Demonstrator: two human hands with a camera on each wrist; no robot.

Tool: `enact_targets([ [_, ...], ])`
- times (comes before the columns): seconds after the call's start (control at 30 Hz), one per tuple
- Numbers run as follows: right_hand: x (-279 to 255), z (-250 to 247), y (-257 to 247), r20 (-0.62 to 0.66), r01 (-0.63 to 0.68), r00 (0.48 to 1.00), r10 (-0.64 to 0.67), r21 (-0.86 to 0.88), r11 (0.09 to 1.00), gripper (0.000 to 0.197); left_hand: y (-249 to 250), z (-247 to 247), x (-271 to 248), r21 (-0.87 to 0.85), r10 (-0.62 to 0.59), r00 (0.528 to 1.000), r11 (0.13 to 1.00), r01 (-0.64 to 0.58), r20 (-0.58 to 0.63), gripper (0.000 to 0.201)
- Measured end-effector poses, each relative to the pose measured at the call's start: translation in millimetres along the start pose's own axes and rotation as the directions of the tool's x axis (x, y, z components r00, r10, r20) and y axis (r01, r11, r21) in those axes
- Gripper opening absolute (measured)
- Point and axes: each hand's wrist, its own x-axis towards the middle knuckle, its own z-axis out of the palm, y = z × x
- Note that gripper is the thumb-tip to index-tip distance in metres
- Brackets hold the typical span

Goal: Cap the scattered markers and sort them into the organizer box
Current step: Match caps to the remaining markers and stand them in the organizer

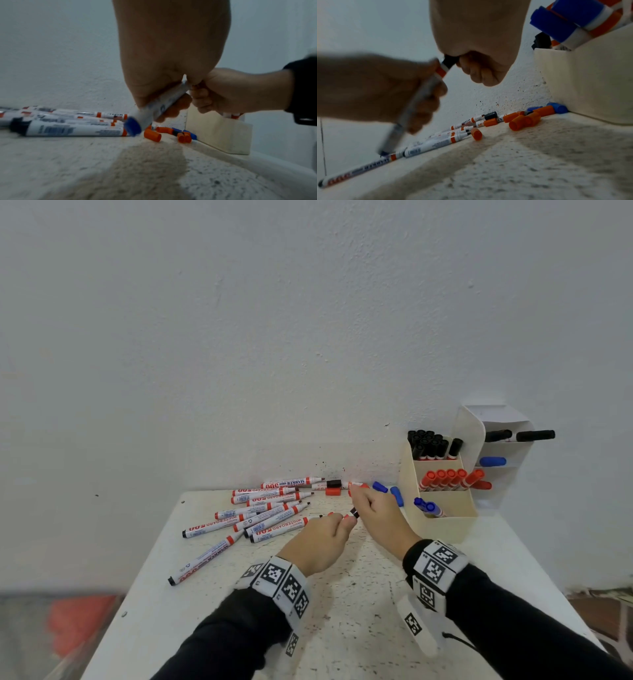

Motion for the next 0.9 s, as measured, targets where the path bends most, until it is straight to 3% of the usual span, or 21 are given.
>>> enact_targets([
  [0.1,1,0,0,-0.063,0.036,0.997,-0.039,-0.044,0.998,0.037,-9,2,2,-0.012,0.004,0.997,1.0,-0.005,-0.078,0.041],
  [0.2,5,-6,-7,-0.192,0.068,0.979,-0.069,-0.015,0.998,0.021,-26,0,4,0.141,-0.034,0.972,0.988,0.068,-0.233,0.036],
  [0.3,7,-15,-17,-0.3,0.123,0.945,-0.126,-0.027,0.992,0.009,-45,-5,4,0.428,-0.194,0.953,0.86,0.278,-0.231,0.043],
  [0.37,8,-21,-24,-0.345,0.161,0.923,-0.171,-0.058,0.985,0.008,-53,-7,4,0.57,-0.243,0.95,0.76,0.313,-0.198,0.046],
  [0.43,11,-28,-29,-0.379,0.195,0.899,-0.219,-0.102,0.976,0.016,-58,-8,6,0.633,-0.241,0.953,0.713,0.302,-0.183,0.046],
  [0.77,25,-89,-60,-0.539,0.297,0.707,-0.458,-0.36,0.884,0.019,-59,-11,11,0.675,-0.298,0.934,0.649,0.351,-0.199,0.047],
  [0.9,31,-117,-58,-0.508,0.306,0.655,-0.559,-0.499,0.811,0.017,-59,-11,10,0.695,-0.322,0.917,0.603,0.391,-0.237,0.046],
])
